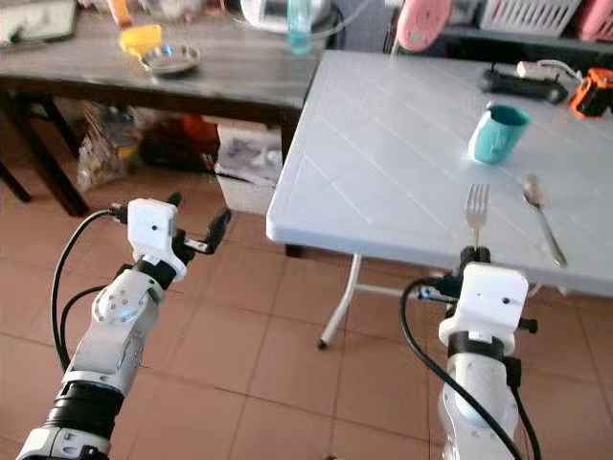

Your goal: Setting the table

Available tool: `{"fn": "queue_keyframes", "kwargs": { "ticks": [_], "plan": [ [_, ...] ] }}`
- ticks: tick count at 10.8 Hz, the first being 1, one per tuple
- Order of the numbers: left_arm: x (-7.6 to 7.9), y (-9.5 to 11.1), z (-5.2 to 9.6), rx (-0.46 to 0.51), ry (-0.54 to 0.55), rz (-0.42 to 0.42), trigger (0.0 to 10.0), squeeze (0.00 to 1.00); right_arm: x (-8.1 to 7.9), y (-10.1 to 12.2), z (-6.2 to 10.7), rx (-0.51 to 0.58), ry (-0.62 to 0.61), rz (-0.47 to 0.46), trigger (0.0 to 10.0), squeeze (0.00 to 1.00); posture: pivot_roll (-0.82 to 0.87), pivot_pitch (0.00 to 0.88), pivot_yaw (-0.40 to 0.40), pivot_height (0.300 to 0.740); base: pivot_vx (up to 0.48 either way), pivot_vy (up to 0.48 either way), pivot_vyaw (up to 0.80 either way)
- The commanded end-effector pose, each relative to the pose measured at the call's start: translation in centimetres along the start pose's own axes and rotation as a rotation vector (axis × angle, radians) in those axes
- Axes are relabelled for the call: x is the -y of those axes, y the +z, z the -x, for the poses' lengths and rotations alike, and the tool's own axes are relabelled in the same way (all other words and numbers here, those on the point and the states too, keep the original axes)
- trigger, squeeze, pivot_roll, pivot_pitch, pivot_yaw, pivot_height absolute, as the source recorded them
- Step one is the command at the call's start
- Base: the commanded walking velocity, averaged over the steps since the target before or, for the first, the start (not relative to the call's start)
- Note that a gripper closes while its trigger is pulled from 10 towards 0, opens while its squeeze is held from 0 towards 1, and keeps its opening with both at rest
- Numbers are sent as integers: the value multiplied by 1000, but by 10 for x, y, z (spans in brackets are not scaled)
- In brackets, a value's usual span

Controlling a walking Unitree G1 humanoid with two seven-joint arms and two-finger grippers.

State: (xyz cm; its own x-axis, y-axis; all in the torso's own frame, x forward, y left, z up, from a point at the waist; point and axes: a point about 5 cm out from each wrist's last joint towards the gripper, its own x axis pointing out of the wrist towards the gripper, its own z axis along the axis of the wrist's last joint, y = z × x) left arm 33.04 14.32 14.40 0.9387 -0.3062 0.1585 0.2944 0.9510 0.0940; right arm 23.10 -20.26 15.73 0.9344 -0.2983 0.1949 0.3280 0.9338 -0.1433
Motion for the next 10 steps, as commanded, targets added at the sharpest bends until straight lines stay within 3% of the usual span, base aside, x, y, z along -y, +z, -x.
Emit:
{"fn": "queue_keyframes", "kwargs": {
  "ticks": [1,10],
  "plan": [
    [1,2,-3,3,-9,3,10000,0,2,0,-2,9,-7,7,10000,0,60,104,9,740,307,0,0],
    [8,1,-7,1,-52,3,10000,0,-2,2,-6,27,-13,6,10000,0,61,98,19,740,307,0,0]
  ]
}}
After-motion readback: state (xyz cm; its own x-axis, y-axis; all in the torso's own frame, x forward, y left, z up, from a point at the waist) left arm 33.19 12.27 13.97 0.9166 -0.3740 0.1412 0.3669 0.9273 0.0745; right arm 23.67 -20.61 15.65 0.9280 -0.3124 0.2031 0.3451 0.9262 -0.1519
